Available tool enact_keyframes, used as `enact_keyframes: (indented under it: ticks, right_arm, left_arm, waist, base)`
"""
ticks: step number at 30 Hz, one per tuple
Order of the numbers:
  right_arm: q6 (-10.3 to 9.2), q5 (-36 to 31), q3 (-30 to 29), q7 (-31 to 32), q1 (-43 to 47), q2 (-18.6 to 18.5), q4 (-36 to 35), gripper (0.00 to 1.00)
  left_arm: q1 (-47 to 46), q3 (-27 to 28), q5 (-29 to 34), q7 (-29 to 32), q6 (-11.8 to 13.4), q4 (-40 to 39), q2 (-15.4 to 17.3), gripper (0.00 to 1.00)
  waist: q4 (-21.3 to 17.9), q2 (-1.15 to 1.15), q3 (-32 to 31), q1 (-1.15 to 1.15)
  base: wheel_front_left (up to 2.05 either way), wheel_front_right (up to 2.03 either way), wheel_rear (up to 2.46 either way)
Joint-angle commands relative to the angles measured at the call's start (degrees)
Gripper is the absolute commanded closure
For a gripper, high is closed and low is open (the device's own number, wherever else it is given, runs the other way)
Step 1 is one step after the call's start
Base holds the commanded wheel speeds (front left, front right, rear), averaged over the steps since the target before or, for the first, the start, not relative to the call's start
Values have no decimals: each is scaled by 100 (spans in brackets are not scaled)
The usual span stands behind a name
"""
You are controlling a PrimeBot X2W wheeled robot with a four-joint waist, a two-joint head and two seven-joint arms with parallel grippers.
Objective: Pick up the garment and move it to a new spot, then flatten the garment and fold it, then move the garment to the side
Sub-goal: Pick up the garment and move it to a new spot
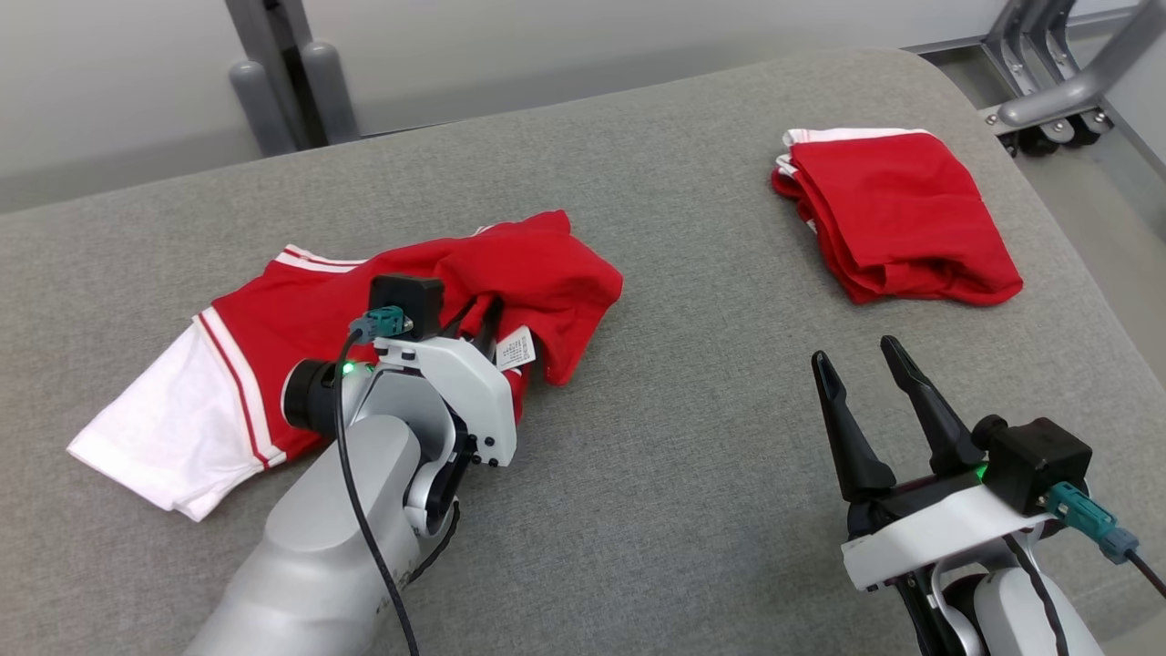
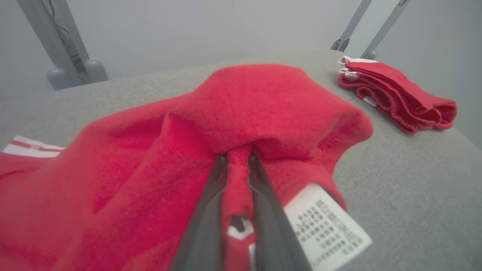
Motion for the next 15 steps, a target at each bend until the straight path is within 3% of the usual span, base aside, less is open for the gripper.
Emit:
enact_keyframes:
  ticks: [1, 3, 4, 11, 15]
  right_arm:
    - [1, 53, 15, -61, -55, -27, 38, 0]
    - [1, 65, 27, -79, -63, -28, 70, 0]
    - [1, 74, 23, -90, -70, -28, 93, 0]
    - [1, 7, -137, -67, -52, -30, 257, 0]
    - [1, -30, -171, 1, -2, -27, 320, 0]
  left_arm:
    - [-95, 28, -68, -106, 20, 164, -19, 77]
    - [-146, -22, -108, -197, -30, 353, -66, 38]
    - [-179, -43, -133, -253, -53, 423, -80, 0]
    - [-216, -522, -293, -611, -395, 296, -139, 0]
    - [-109, -838, -453, -751, -370, -78, -124, 0]
  waist:
    - [-75, 0, 25, 0]
    - [-94, 0, 27, 0]
    - [-90, 0, 27, 0]
    - [169, 0, -123, 0]
    - [442, 0, -289, 0]
  base:
    - [0, 0, 0]
    - [0, 0, 0]
    - [0, 0, 0]
    - [0, 0, 0]
    - [0, 0, 0]
